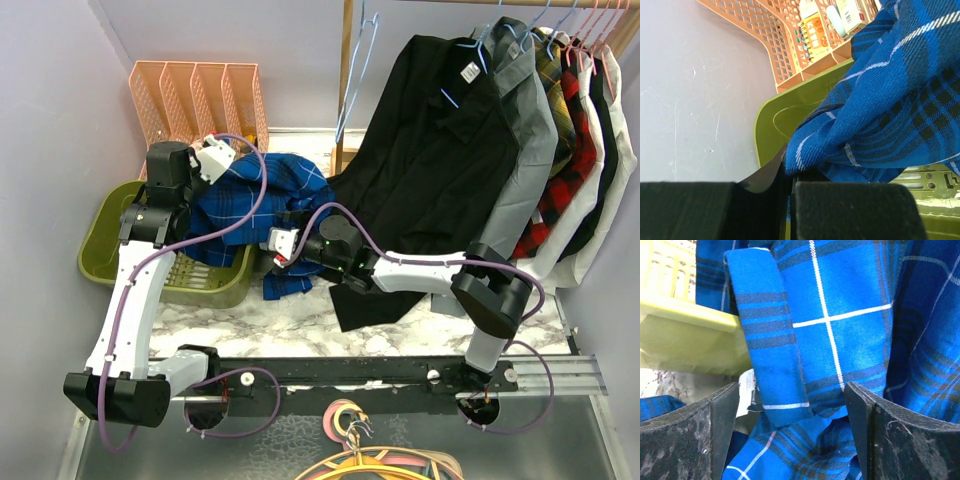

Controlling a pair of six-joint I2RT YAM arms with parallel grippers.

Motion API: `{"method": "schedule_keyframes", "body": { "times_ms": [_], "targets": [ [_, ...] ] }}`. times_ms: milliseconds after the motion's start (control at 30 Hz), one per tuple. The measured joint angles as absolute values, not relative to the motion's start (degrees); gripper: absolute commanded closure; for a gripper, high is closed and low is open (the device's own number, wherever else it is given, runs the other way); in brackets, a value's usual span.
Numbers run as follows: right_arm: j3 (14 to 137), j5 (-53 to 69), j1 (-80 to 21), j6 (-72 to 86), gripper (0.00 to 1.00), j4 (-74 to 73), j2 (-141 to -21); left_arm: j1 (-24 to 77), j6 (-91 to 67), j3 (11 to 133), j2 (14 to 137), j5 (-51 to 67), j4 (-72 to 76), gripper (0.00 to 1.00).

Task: Place the shirt on the hanger

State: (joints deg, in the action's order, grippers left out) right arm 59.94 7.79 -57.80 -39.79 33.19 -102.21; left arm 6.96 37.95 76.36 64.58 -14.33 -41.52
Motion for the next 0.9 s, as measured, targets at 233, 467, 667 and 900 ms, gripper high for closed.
{"method": "schedule_keyframes", "body": {
  "times_ms": [233,467,667,900],
  "targets": [
    [59.42,7.38,-57.80,-39.75,0.20,32.80,-102.15,6.85,37.58,76.36,65.01,-14.22,-41.54,1.00],
    [62.96,0.89,-57.80,-42.28,0.74,38.17,-108.95,6.85,36.86,76.34,65.10,-13.91,-41.56,1.00],
    [62.04,-2.39,-58.33,-42.04,0.99,40.45,-105.91,6.85,35.81,76.66,65.08,-13.76,-42.11,1.00],
    [65.19,-6.24,-65.04,-41.76,0.99,32.75,-87.92,6.85,34.11,85.67,65.08,-11.64,-46.11,1.00]
  ]
}}
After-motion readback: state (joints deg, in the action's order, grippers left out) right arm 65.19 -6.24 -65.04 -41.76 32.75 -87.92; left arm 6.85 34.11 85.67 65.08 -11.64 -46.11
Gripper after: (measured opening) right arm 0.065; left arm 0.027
